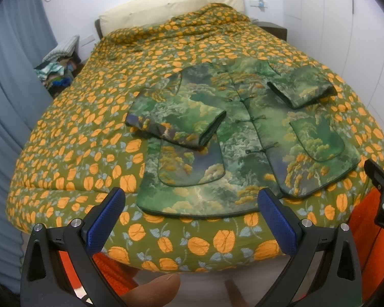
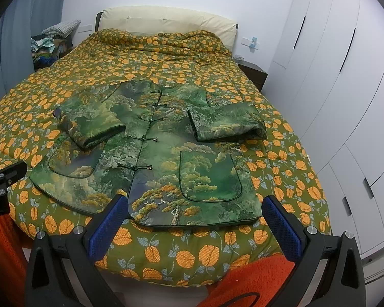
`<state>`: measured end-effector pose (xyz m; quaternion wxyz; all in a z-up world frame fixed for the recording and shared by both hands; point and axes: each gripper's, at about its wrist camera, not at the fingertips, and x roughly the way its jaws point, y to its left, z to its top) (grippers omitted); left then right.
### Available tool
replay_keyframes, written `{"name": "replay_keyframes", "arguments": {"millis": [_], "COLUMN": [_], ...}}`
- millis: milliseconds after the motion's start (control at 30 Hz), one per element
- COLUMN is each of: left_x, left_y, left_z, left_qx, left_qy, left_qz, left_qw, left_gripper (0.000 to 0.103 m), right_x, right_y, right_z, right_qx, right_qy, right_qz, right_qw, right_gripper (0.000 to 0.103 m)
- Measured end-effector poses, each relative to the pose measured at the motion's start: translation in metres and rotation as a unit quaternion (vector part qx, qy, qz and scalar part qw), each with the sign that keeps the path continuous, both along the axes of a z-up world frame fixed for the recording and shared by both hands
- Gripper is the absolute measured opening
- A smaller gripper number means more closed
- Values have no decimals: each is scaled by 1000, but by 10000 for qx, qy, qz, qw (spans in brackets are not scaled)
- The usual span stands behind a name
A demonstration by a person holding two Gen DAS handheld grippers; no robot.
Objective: Fold large clothes
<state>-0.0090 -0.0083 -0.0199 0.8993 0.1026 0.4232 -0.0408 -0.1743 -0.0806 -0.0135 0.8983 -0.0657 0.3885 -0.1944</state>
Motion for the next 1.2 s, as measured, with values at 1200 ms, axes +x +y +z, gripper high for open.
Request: {"name": "replay_keyframes", "arguments": {"millis": [1200], "left_x": [-1], "left_y": [-3], "left_z": [-7], "left_qx": [49], "left_qy": [126], "left_qz": [-38], "left_qw": [9999], "left_gripper": [103], "right_x": [3], "right_y": [-1], "right_z": [-4], "right_qx": [-49], "right_qy": [154], "right_qz": [-28], "right_qw": [9999], "right_gripper": [102]}}
